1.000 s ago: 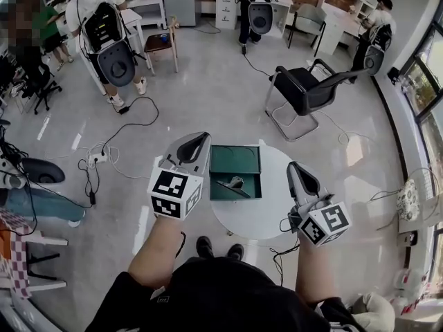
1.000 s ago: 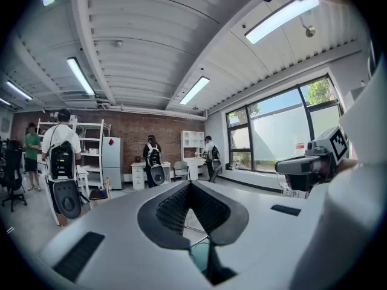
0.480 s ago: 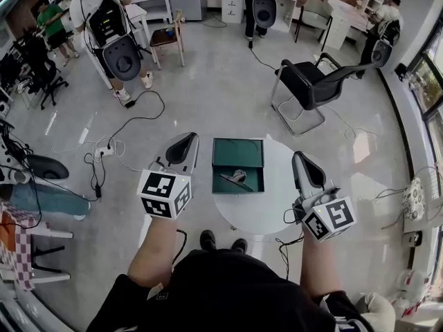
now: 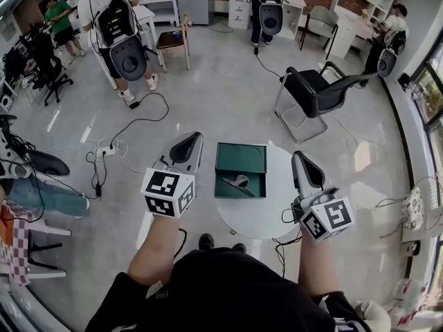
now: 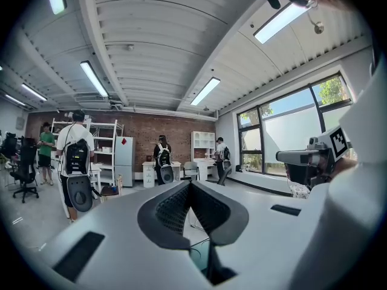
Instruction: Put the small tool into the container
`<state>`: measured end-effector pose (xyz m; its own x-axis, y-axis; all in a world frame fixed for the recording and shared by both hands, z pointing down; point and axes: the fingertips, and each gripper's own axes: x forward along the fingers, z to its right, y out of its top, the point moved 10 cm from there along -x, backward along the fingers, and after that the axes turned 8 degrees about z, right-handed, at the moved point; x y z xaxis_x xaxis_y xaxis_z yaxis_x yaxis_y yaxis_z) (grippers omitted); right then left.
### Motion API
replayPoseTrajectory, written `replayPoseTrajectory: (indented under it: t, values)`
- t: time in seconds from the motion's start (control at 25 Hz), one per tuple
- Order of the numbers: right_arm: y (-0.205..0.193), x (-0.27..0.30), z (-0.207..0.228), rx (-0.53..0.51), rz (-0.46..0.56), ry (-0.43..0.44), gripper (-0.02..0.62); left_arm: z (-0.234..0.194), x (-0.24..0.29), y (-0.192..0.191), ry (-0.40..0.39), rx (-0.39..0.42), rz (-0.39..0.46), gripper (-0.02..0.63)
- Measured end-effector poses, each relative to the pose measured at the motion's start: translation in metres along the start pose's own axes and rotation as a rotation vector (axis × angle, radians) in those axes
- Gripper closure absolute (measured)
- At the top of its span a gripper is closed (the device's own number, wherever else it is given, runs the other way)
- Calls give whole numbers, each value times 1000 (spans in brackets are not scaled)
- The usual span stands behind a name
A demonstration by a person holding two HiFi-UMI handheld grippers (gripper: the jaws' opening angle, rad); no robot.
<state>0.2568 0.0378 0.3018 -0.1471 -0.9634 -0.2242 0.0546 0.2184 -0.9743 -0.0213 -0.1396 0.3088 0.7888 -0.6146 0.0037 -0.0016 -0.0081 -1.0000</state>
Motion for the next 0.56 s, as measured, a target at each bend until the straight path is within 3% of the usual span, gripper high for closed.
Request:
replayPoseTrajectory:
  t: [0.56]
  values:
    - [-15, 9, -6, 32, -30, -1, 588, -11, 0, -10, 1, -15, -7, 600]
